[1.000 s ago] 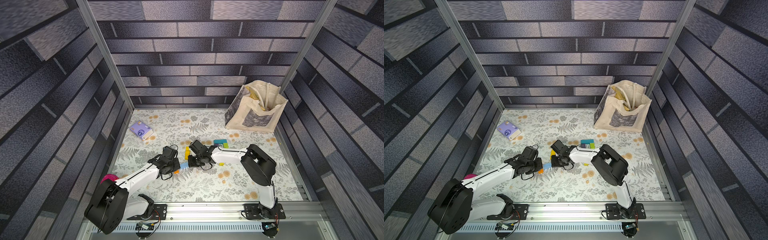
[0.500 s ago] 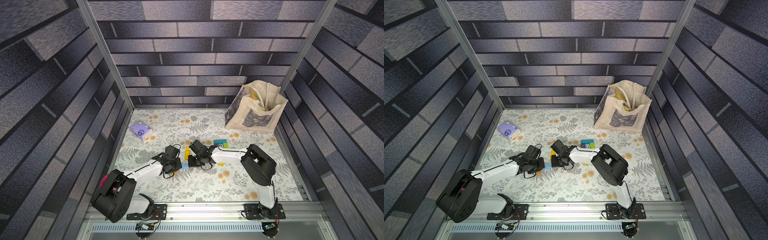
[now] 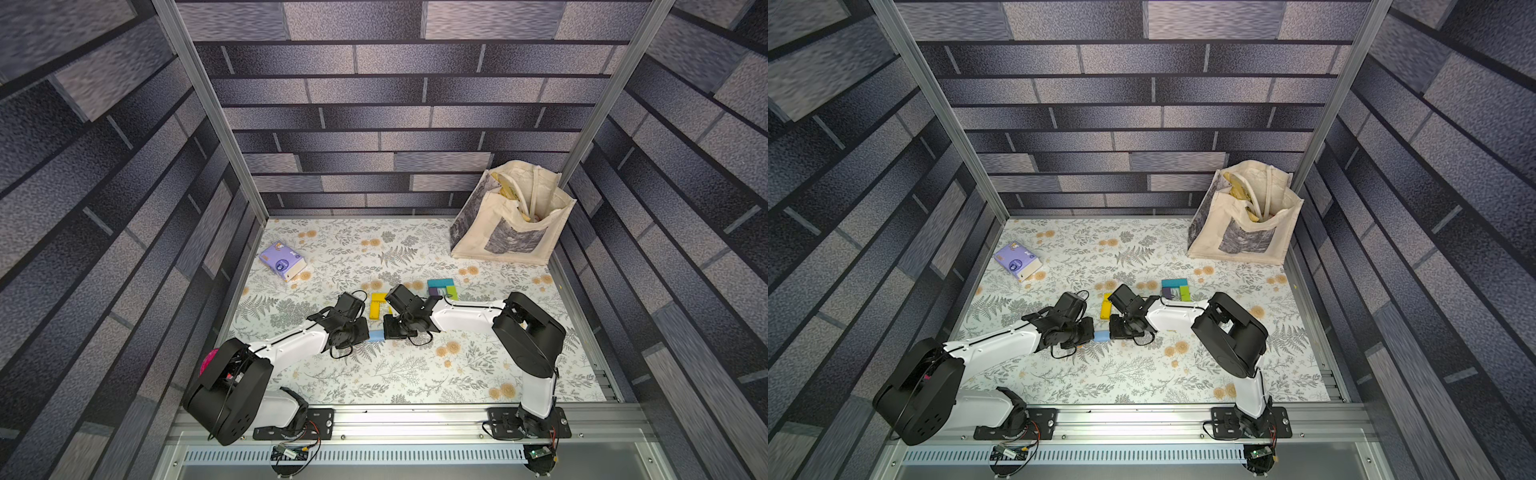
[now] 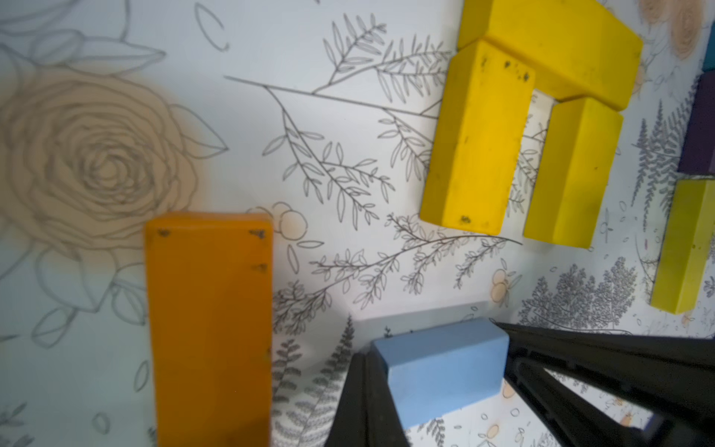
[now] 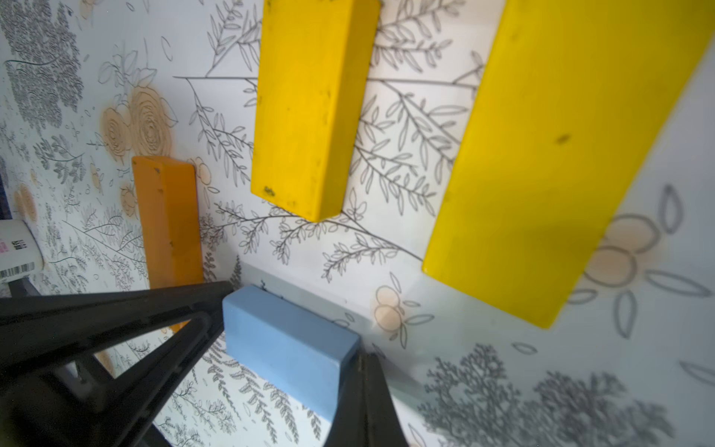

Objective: Assemble the letter p with building blocks
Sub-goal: Assemble the building block at the center of the board.

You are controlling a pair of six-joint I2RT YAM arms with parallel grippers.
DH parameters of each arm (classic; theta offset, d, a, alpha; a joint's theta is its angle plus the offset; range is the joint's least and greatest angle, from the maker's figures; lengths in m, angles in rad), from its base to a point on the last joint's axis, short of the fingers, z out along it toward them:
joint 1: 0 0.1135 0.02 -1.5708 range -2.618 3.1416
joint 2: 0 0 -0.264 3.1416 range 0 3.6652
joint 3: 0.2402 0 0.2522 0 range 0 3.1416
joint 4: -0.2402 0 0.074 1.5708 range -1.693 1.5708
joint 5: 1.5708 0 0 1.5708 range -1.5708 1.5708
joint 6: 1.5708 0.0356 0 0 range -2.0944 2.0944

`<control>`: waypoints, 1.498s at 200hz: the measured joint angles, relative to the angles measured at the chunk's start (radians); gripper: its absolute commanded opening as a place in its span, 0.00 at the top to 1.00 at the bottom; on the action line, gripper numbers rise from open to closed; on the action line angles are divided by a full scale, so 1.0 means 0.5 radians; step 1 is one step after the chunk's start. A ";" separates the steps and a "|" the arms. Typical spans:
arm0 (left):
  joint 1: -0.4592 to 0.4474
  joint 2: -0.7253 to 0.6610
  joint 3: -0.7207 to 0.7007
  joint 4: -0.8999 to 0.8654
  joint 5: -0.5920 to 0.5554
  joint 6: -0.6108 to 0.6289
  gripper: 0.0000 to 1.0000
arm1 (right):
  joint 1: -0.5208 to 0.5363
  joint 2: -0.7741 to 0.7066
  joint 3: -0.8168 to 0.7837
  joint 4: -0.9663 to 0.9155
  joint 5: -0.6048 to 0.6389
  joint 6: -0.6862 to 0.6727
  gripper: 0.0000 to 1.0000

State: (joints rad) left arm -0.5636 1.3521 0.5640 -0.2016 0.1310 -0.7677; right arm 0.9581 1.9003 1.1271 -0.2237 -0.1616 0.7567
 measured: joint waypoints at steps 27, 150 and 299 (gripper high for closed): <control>-0.054 0.079 0.031 0.050 0.010 -0.001 1.00 | 0.004 -0.058 -0.055 -0.043 0.051 0.039 0.95; -0.126 0.298 0.229 0.081 0.007 0.000 1.00 | -0.121 -0.136 -0.128 -0.112 0.127 0.047 0.95; -0.082 0.249 0.254 -0.030 0.053 0.055 1.00 | -0.087 -0.266 -0.294 -0.087 0.057 0.085 0.96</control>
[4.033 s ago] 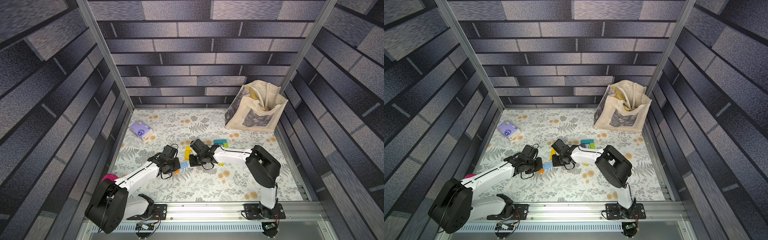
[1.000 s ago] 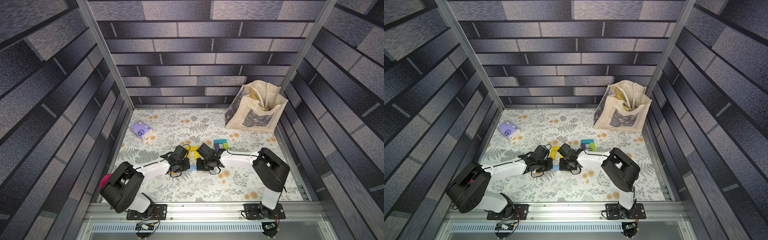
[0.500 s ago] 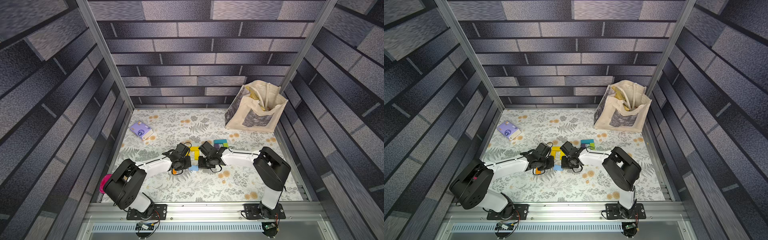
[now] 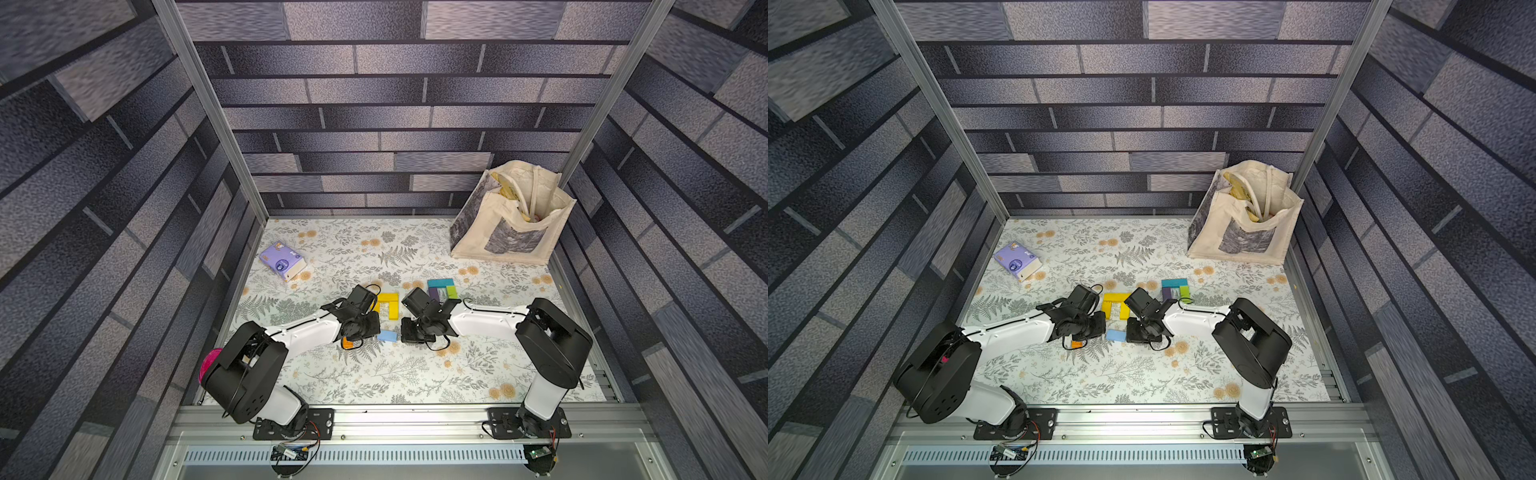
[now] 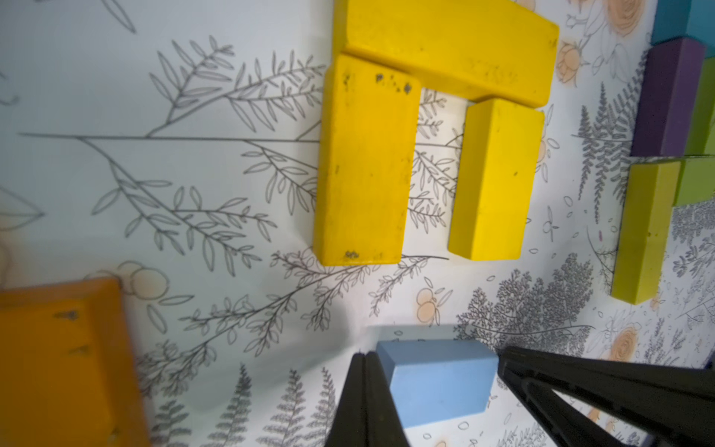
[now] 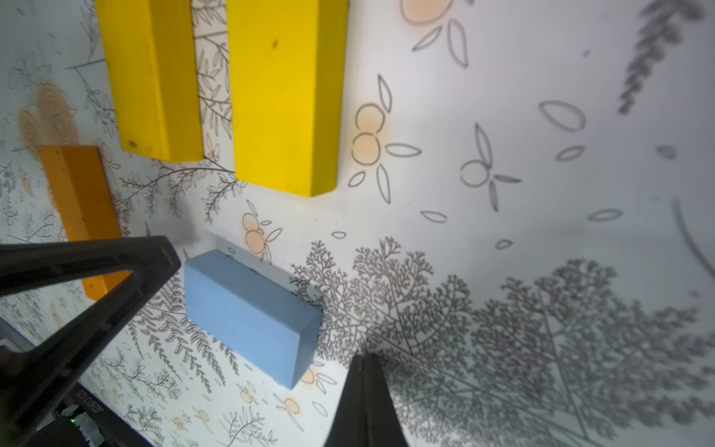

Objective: Assemble the letter p with building blocks
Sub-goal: Assemble the building block at the center of the board.

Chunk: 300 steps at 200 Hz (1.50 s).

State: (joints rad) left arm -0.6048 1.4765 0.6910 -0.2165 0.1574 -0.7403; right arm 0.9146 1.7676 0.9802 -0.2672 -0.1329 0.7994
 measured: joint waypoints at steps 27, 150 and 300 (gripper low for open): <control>-0.013 0.014 0.000 0.000 0.008 0.001 1.00 | 0.005 0.000 0.000 0.015 -0.008 0.019 0.97; -0.060 0.115 0.042 0.047 0.031 -0.002 1.00 | -0.015 0.034 -0.008 0.095 -0.111 0.110 0.98; -0.055 0.202 0.131 0.044 0.000 -0.002 1.00 | -0.168 0.122 0.091 0.095 -0.159 0.061 0.98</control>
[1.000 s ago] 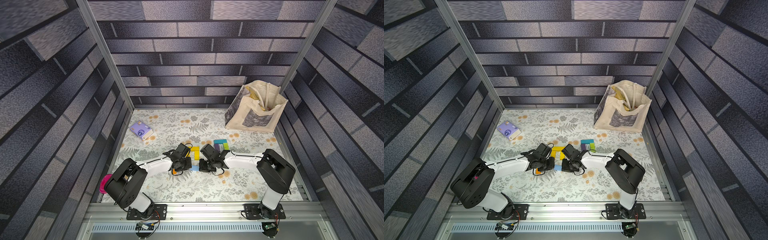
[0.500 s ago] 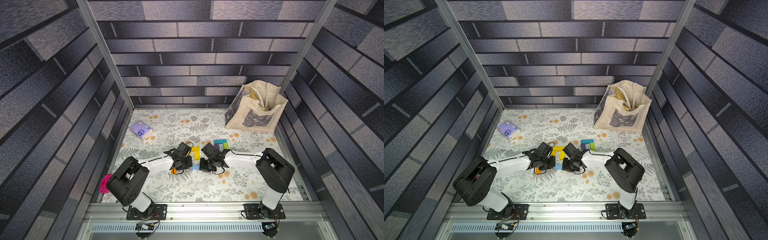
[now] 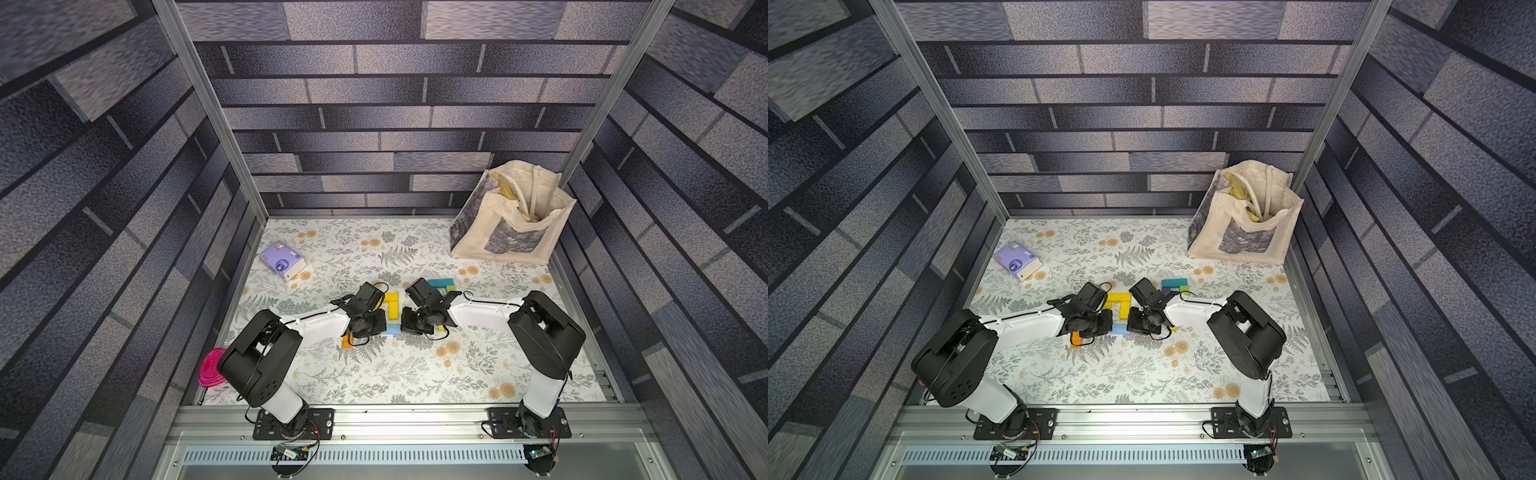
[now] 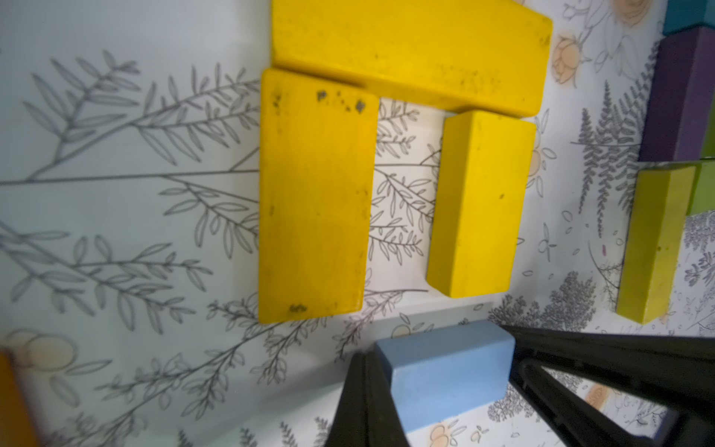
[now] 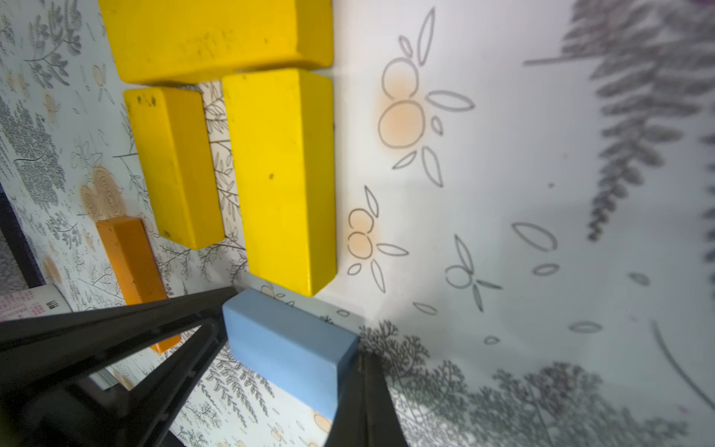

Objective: Assemble the letter p with building blocks
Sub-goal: Assemble the building block at the center of the board.

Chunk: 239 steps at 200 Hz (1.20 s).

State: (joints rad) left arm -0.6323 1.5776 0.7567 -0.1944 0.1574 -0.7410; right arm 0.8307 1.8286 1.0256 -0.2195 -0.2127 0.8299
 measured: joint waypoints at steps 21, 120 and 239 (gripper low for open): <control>0.017 0.002 0.004 -0.001 0.005 0.000 1.00 | 0.000 0.008 0.002 0.016 -0.005 0.000 0.98; 0.043 0.019 0.022 -0.008 -0.003 0.000 1.00 | -0.010 0.037 0.027 0.037 -0.029 0.000 0.98; 0.066 0.067 0.071 -0.009 -0.011 0.000 1.00 | -0.040 0.070 0.067 0.034 -0.049 -0.001 0.99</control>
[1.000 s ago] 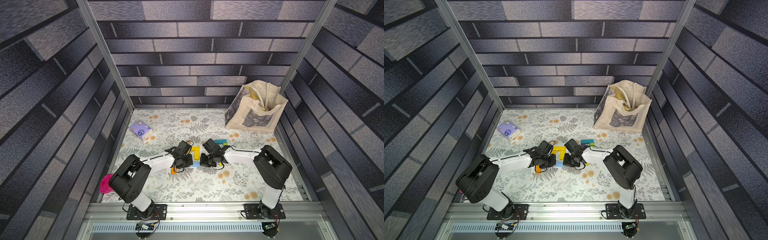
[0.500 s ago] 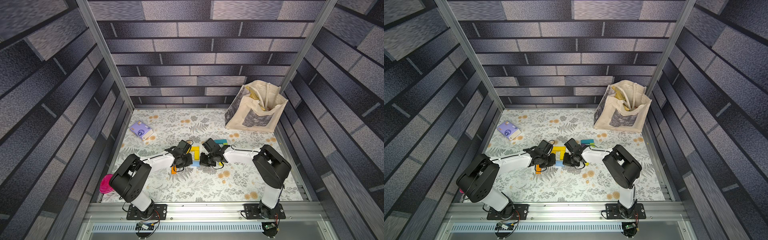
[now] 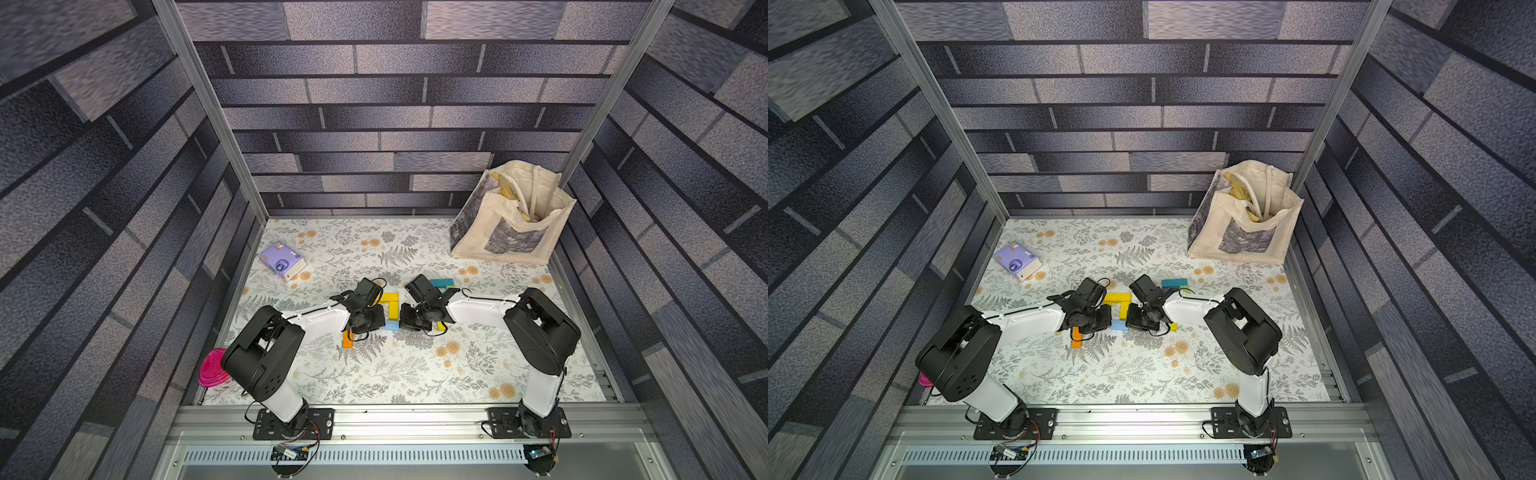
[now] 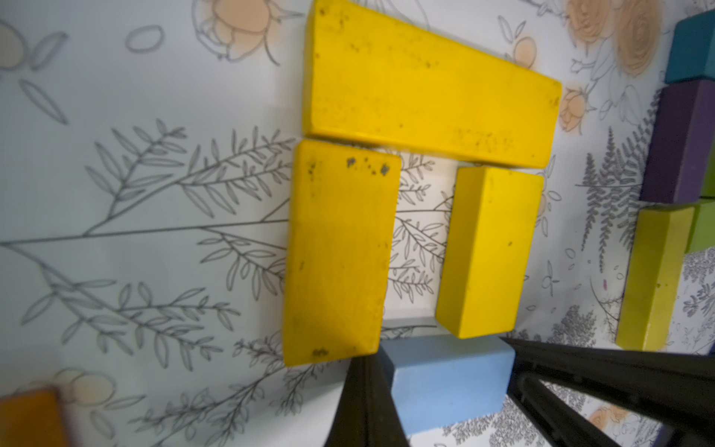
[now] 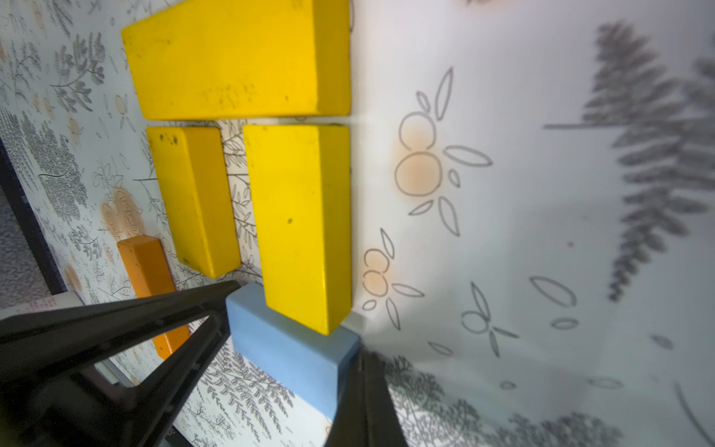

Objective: Assemble the letter p with building blocks
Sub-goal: Assemble the building block at the center of the board.

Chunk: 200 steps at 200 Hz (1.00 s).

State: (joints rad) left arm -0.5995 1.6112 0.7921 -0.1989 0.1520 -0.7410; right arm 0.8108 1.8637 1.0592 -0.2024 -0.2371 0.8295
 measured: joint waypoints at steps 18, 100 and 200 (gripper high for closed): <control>0.005 0.006 0.008 -0.007 0.002 0.000 1.00 | -0.004 0.002 0.001 0.001 -0.002 -0.001 0.99; 0.014 0.019 0.023 -0.006 0.002 0.000 1.00 | -0.022 0.016 0.012 0.006 -0.021 -0.001 0.99; 0.013 0.006 0.022 -0.027 -0.029 0.000 1.00 | -0.022 0.016 0.011 0.025 -0.017 -0.001 0.99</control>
State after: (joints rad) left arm -0.5930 1.6142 0.8032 -0.2127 0.1375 -0.7410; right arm 0.7998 1.8717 1.0645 -0.1898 -0.2455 0.8291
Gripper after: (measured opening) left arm 0.047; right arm 0.049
